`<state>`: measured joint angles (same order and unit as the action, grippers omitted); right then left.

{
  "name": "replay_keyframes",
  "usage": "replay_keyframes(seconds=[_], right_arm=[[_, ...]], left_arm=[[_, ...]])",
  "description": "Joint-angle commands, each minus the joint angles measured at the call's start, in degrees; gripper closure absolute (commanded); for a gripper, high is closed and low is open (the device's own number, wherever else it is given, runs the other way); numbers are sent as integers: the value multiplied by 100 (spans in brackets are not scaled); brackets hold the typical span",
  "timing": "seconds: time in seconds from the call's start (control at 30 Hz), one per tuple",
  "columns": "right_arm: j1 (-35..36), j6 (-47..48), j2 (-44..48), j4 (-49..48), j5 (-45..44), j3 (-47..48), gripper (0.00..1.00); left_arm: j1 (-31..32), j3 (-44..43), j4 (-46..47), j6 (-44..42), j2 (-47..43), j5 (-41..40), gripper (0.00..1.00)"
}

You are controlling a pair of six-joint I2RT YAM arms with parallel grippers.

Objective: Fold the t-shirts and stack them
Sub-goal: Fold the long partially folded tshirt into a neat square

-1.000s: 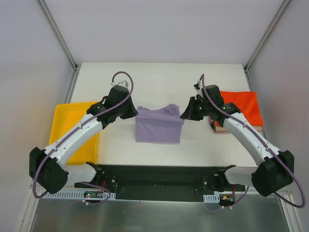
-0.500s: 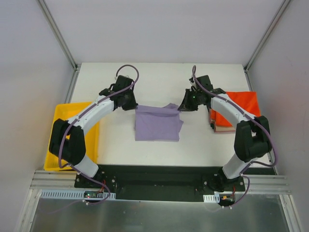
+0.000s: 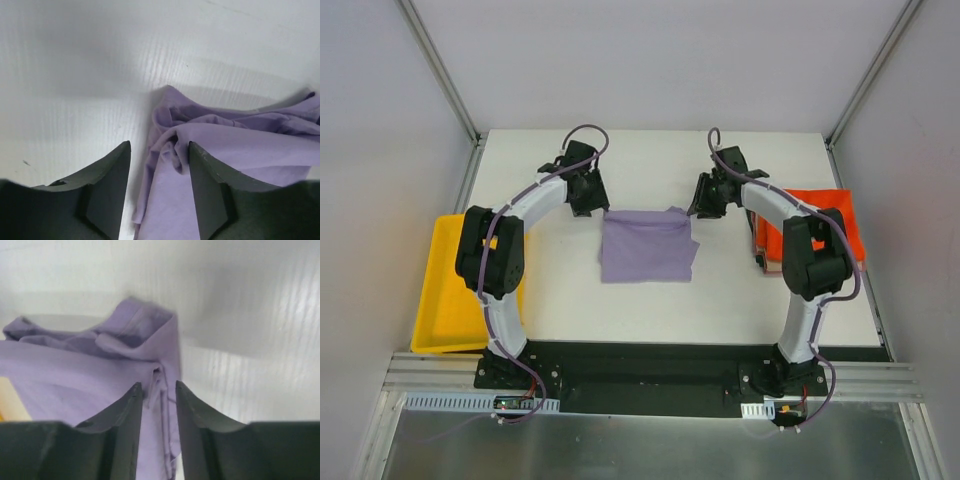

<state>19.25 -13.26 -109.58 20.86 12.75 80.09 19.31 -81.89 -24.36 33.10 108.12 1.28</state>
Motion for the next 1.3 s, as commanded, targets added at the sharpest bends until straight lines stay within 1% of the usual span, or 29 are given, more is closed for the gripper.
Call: replay_keyframes(seconds=[0.0,0.03,0.13,0.17,0.23,0.3,0.37,0.43,0.57,0.67,0.8,0.9,0.97,1.07,1.13,1.23,1.27], right_arm=[[-131,235,-134,66,-527,743,57],[-132,305,-64,171,-554,823,50],[-79,429,523,164,-485,588,29],[-44,464,804,51,-432,377,4],[-9,473,1305,-274,-82,-210,4],[26,412,1693,-809,602,-904,4],[97,263,1870,-1310,1331,-1302,4],[202,183,1748,-1549,1817,-1356,4],[404,165,1098,-1646,2020,-962,4],[387,174,395,-1665,1828,-470,4],[299,253,-483,-1664,1205,189,4],[264,236,-1029,-1656,905,436,4],[264,245,-1275,-1594,808,490,4],[264,279,-1382,-1533,790,437,4],[264,358,-1286,-1480,851,428,4],[299,595,-769,-1199,738,498,4],[325,701,-332,-1199,563,420,4]], left_arm=[[-182,-415,-104,-164,-106,100,40],[-182,-398,-87,-172,-220,153,1],[-182,-215,-78,-146,-658,390,1],[-182,-74,-34,-120,-808,504,1],[-182,268,115,-41,-1151,811,1],[-173,725,544,38,-1476,1285,1],[-173,1216,1123,108,-1609,1821,1],[-173,1211,1354,205,-1452,2060,1],[-173,833,1652,267,-767,2570,1],[-173,473,1759,302,-231,2562,1],[-217,104,1856,249,471,1842,1],[-331,-20,1856,381,1008,1867,1],[-401,-12,1856,442,1263,2121,1],[-428,146,1865,478,1396,2306,1],[-419,287,1865,478,1265,2342,1],[-428,410,1865,338,801,2263,1],[-428,445,1873,320,573,2211,1]])
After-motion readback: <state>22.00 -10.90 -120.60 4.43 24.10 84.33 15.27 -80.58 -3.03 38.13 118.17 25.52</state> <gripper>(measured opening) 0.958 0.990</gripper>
